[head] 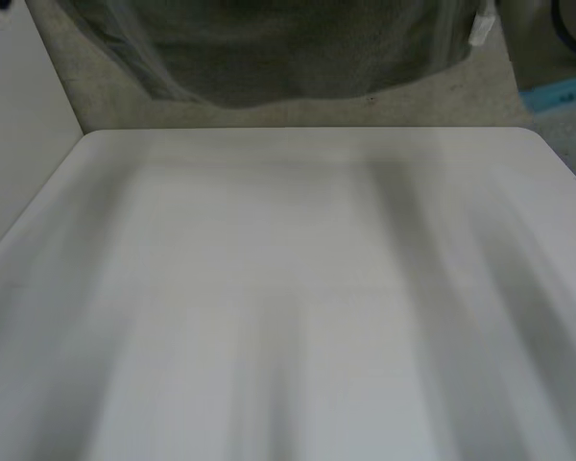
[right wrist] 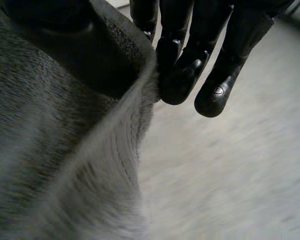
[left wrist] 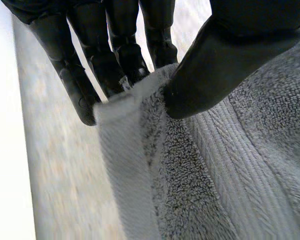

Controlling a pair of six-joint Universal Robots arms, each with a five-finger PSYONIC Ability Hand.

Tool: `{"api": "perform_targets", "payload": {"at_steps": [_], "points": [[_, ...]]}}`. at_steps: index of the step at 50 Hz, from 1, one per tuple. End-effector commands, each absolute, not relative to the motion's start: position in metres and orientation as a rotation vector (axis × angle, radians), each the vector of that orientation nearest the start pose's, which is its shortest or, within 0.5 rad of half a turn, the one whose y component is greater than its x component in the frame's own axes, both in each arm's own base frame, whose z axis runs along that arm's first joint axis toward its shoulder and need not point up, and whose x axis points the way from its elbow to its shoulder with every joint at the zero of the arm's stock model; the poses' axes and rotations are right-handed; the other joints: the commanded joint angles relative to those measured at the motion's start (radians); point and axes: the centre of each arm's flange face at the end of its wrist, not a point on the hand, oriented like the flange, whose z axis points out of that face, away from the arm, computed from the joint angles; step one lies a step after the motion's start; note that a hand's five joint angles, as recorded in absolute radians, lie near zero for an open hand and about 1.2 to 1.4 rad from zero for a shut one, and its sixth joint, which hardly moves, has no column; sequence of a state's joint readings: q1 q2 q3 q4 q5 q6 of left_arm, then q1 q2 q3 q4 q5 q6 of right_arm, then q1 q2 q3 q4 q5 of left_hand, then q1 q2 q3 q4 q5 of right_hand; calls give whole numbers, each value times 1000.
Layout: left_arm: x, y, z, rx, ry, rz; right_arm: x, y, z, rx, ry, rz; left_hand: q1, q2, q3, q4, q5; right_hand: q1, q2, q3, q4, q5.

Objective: Fold the towel.

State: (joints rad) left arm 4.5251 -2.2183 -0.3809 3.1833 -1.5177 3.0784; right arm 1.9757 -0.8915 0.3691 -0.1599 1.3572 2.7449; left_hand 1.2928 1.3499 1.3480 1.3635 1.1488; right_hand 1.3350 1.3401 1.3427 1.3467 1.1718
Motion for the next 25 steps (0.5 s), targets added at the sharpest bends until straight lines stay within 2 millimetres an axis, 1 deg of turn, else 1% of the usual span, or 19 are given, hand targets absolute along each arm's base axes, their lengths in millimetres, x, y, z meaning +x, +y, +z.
{"api": "perform_targets", "payload": {"at_steps": [1, 2, 3, 4, 6, 7, 8, 9, 10, 11, 12, 14, 15, 16, 17, 19, 23, 24, 25], "points": [[-215, -432, 341, 283, 2052, -2690, 327, -367, 341, -1076, 1610, -2265, 103, 46, 48, 33, 73, 61, 56, 54, 50, 50], [-211, -432, 318, 312, 2151, -2611, 326, -364, 317, -1158, 1726, -2146, 103, 46, 48, 33, 73, 61, 56, 54, 50, 50], [-207, -429, 290, 343, 2275, -2514, 324, -358, 287, -1273, 1853, -2004, 103, 46, 48, 33, 73, 61, 56, 54, 50, 50], [-207, -429, 289, 344, 2276, -2513, 324, -358, 287, -1274, 1854, -2002, 103, 46, 48, 33, 73, 61, 56, 54, 50, 50], [-205, -413, 239, 411, 2496, -2333, 314, -340, 240, -1485, 2029, -1728, 103, 46, 48, 33, 73, 61, 56, 54, 50, 50], [-205, -413, 239, 412, 2497, -2332, 314, -340, 240, -1486, 2030, -1726, 103, 46, 48, 33, 73, 61, 56, 54, 50, 50], [-204, -404, 217, 458, 2571, -2248, 307, -334, 219, -1555, 2083, -1621, 103, 46, 48, 33, 73, 61, 56, 54, 50, 50], [-204, -404, 217, 459, 2572, -2247, 299, -330, 202, -1596, 2127, -1546, 103, 46, 48, 33, 73, 61, 56, 54, 50, 50], [-202, -395, 200, 514, 2611, -2171, 299, -330, 202, -1596, 2127, -1545, 103, 46, 48, 33, 73, 61, 56, 54, 50, 50], [-197, -386, 185, 558, 2633, -2095, 292, -326, 190, -1602, 2158, -1500, 103, 46, 48, 33, 73, 61, 56, 54, 50, 50], [-197, -386, 185, 559, 2633, -2095, 292, -326, 190, -1603, 2158, -1499, 103, 46, 48, 33, 73, 61, 56, 54, 50, 50], [-184, -371, 162, 638, 2633, -1961, 282, -319, 174, -1599, 2181, -1488, 103, 46, 48, 33, 73, 61, 56, 54, 50, 50], [-184, -371, 162, 638, 2633, -1960, 282, -319, 173, -1599, 2181, -1488, 103, 46, 48, 33, 73, 61, 56, 54, 50, 50], [-181, -365, 156, 688, 2615, -1920, 279, -316, 166, -1597, 2186, -1495, 103, 46, 48, 33, 73, 61, 56, 54, 50, 50], [-181, -365, 156, 689, 2615, -1920, 275, -313, 159, -1589, 2193, -1508, 103, 46, 48, 33, 73, 61, 56, 54, 50, 50], [-179, -358, 151, 754, 2573, -1889, 271, -310, 154, -1576, 2203, -1517, 103, 46, 48, 33, 73, 61, 56, 54, 50, 50], [-177, -358, 152, 757, 2549, -1895, 267, -304, 147, -1559, 2213, -1571, 103, 46, 48, 33, 73, 61, 56, 54, 50, 50], [-176, -358, 154, 752, 2540, -1902, 265, -302, 144, -1549, 2225, -1608, 103, 46, 48, 33, 73, 39, 34, 31, 27, 28], [-176, -358, 154, 752, 2540, -1902, 263, -301, 142, -1524, 2248, -1644, 103, 46, 48, 33, 73, -109, -115, -117, -121, -121]]}}
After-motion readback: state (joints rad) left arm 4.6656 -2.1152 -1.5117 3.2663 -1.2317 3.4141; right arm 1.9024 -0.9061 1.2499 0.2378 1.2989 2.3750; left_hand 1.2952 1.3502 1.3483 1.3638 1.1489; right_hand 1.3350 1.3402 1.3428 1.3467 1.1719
